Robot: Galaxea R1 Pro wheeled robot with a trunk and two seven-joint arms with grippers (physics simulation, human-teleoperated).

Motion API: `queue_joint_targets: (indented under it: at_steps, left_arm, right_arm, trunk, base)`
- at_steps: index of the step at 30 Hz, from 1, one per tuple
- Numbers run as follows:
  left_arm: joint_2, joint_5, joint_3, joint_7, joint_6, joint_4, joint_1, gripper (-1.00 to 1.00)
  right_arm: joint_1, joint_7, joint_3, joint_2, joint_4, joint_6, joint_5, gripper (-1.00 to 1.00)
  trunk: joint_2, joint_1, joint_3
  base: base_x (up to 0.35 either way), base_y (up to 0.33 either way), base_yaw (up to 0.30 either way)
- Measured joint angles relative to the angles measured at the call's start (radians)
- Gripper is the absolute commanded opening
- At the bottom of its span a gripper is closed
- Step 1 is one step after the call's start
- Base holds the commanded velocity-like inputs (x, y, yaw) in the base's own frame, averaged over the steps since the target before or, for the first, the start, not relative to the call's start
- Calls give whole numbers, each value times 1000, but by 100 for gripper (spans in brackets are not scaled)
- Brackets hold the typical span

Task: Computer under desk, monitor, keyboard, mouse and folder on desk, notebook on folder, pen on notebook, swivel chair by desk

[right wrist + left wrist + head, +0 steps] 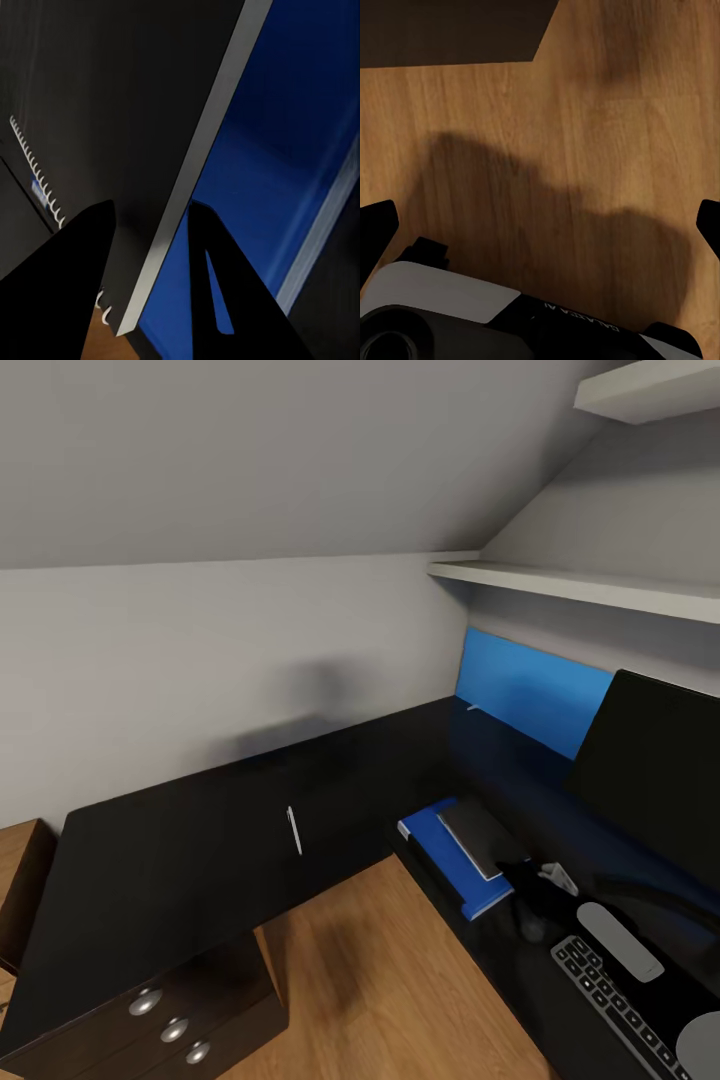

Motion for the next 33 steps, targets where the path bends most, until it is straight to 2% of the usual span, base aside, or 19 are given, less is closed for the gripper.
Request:
queue_joint_targets:
  at_steps: [21,33]
  left_arm:
    - [-1,0,0,0,0,0,0,100]
    - [-2,0,0,0,0,0,0,100]
  right_arm:
    - [0,-42,7,3,-2,2,5,-100]
    - [0,-45,8,4,-2,0,7,-100]
  trunk:
    - [0,0,0]
    - [0,0,0]
  base:
    - [0,1,0]
    - [0,81,0]
